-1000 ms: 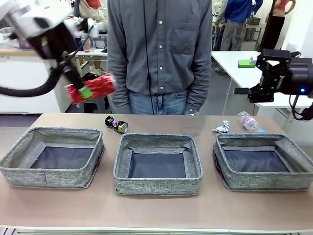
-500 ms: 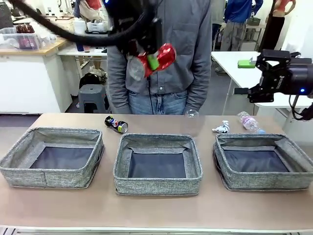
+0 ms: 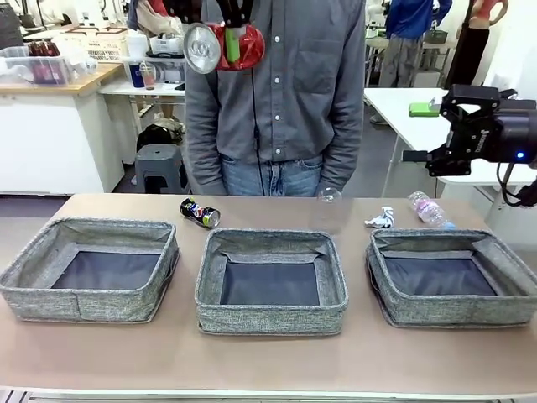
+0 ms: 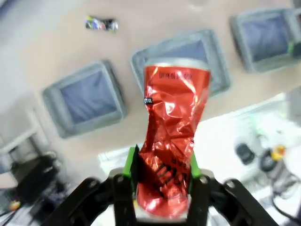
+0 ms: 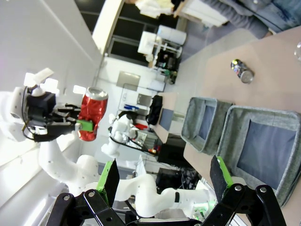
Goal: Sort the waste into the appropriate baskets.
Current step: Pick up the waste item pointed out by the person.
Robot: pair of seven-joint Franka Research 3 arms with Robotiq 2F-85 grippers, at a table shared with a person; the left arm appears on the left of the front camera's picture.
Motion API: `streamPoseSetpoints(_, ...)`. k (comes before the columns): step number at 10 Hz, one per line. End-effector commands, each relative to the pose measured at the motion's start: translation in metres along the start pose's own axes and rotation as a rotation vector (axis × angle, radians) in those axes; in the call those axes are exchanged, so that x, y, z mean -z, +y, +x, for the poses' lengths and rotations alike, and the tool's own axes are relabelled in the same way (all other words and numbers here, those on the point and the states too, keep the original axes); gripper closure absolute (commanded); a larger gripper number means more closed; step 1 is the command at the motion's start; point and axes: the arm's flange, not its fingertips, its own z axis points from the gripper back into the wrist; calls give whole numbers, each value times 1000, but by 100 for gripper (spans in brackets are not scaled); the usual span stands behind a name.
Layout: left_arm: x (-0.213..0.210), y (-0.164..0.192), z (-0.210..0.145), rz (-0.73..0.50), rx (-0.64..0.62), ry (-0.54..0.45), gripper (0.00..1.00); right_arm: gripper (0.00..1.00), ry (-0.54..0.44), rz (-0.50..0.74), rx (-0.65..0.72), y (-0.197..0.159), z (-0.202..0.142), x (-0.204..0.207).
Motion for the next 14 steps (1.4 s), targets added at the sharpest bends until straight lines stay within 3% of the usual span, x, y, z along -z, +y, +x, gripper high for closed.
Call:
streamPoseSetpoints(1, 8, 0, 1, -1, -13, -59, 56, 0, -16, 24, 12, 4, 3, 3)
streamPoseSetpoints(5, 2, -2, 8, -14, 2, -26, 56, 0, -16, 24, 12, 4, 3, 3)
streamPoseSetpoints(6, 1, -4, 15, -139, -165, -64, 56, 0, -16, 24, 12, 4, 3, 3)
streamPoseSetpoints(7, -7, -14, 33, -327, -453, -234, 56, 0, -16, 24, 12, 4, 3, 3)
streamPoseSetpoints(9, -2, -26, 43, -371, -564, -226, 56, 0, -16, 24, 12, 4, 3, 3)
streamPoseSetpoints(10, -7, -9, 34, -253, -316, -101, 56, 0, -16, 24, 12, 4, 3, 3)
streamPoseSetpoints(14, -7, -9, 34, -253, -316, -101, 56, 0, -16, 24, 12, 4, 3, 3)
